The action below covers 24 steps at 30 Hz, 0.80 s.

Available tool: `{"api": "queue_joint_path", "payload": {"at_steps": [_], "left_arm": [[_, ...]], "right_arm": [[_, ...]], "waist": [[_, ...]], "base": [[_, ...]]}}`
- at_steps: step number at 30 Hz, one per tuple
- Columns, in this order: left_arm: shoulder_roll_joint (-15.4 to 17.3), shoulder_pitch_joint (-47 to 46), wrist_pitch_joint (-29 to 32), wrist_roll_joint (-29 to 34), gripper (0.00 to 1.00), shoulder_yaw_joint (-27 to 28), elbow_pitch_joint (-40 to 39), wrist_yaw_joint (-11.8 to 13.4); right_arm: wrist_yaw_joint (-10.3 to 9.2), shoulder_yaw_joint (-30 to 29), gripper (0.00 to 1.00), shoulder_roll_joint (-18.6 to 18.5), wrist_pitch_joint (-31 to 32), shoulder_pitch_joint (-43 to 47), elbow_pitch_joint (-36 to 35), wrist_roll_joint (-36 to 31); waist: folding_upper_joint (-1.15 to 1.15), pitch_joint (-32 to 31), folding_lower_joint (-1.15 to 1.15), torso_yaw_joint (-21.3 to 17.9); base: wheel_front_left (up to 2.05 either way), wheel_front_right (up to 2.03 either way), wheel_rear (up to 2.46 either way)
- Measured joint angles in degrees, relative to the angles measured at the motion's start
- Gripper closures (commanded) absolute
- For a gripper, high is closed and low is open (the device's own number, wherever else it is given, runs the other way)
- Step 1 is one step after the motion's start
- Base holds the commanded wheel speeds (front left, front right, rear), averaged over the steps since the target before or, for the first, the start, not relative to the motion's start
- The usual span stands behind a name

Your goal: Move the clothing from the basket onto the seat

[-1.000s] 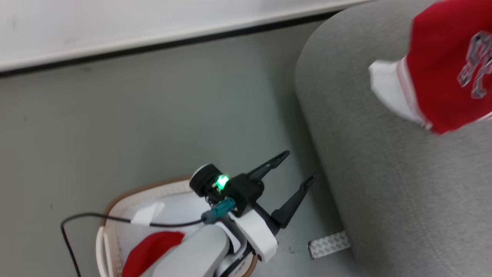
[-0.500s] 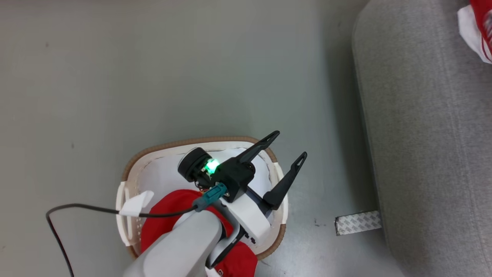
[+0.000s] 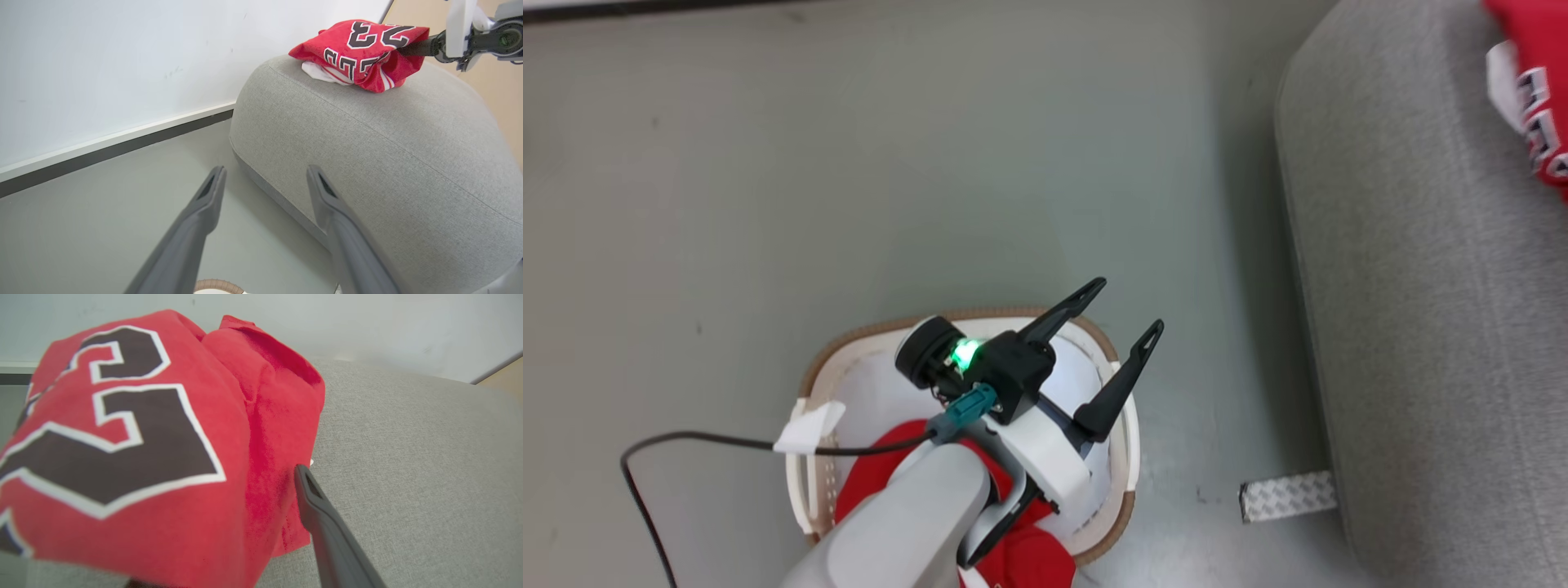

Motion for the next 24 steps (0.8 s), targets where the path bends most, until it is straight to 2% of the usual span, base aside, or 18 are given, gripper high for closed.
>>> {"api": "queue_joint_path", "payload": {"at_steps": [6,12,18,24], "left_arm": [[-0.5,2.0,-0.8,-1.8,0.00,0.6,1.4,0.0],[-0.6,5.9,-1.0,-3.5,0.00,2.2,2.3,0.6],[0.1,9.8,-1.2,-5.5,0.00,5.7,1.5,2.3],[1.7,12.8,-1.4,-6.3,0.00,12.5,-2.9,4.9]], "right_arm": [[0.00,7.1,0.00,0.2,6.5,1.5,-1.2,1.8],[0.00,14.9,0.00,-3.6,11.3,4.6,-8.6,4.5],[0.00,18.7,0.00,-7.0,9.4,6.8,-21.3,9.0],[0.00,15.5,0.00,-8.8,2.1,11.0,-31.0,12.1]], "waist": [[0.00,-5.1,0.00,-0.6],[0.00,-12.2,-0.01,-1.0],[0.00,-19.2,-0.01,-0.9],[0.00,-24.6,-0.02,1.5]], "base": [[0.00,0.00,0.00],[0.00,0.00,0.00],[0.00,0.00,0.00],[0.00,0.00,0.00]]}}
